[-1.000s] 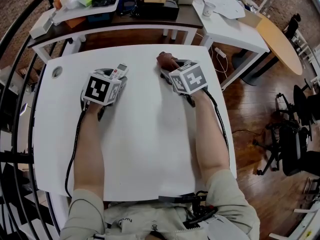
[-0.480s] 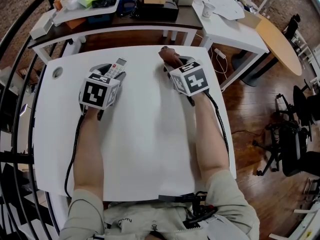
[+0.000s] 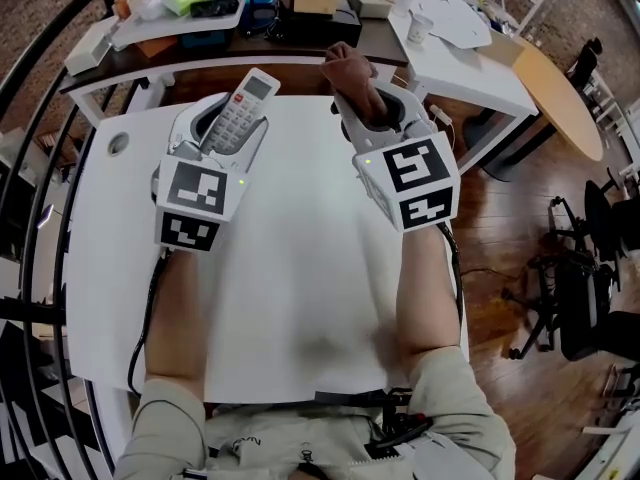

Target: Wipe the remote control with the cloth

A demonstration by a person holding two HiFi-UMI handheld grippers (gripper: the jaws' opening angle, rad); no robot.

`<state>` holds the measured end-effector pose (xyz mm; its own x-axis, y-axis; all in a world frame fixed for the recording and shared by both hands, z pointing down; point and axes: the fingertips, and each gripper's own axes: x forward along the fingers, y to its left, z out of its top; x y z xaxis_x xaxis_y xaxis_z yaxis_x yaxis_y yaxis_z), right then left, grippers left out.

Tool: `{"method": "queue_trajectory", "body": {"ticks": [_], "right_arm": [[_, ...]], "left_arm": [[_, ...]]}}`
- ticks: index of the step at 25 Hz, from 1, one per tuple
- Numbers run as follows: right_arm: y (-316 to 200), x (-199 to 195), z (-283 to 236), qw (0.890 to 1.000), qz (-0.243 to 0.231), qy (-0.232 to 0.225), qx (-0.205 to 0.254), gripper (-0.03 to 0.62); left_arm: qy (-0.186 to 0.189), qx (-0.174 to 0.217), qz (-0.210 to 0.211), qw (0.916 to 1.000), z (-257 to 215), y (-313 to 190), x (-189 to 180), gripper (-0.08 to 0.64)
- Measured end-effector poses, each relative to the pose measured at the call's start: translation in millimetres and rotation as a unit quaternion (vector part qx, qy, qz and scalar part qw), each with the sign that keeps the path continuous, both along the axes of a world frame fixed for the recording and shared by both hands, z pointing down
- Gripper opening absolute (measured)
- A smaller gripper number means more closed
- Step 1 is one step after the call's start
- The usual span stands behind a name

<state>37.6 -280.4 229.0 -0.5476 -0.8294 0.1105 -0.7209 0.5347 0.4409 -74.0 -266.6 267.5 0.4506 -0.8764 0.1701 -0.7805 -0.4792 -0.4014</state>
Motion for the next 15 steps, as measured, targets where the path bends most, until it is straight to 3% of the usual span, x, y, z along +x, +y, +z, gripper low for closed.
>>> {"method": "queue_trajectory", "body": {"ticks": [4, 8, 15], "right_arm": [[33.0, -14.4, -33.6, 0.998, -0.026, 0.019, 0.06, 0.095], [55.6, -24.1, -49.3, 0.99, -0.026, 0.079, 0.114, 0.095], [66.9, -37.4, -36.5, 0.983, -0.031, 0.146, 0.11, 0.095]], "left_arm": [[-0.008, 0.058, 0.005, 0.9983, -24.3, 14.4, 5.6, 0.243], [-0.032, 0.12, 0.021, 0.992, -49.9, 28.8, 17.1, 0.242], [-0.037, 0.153, 0.022, 0.9873, -61.4, 43.4, 28.4, 0.243]]}}
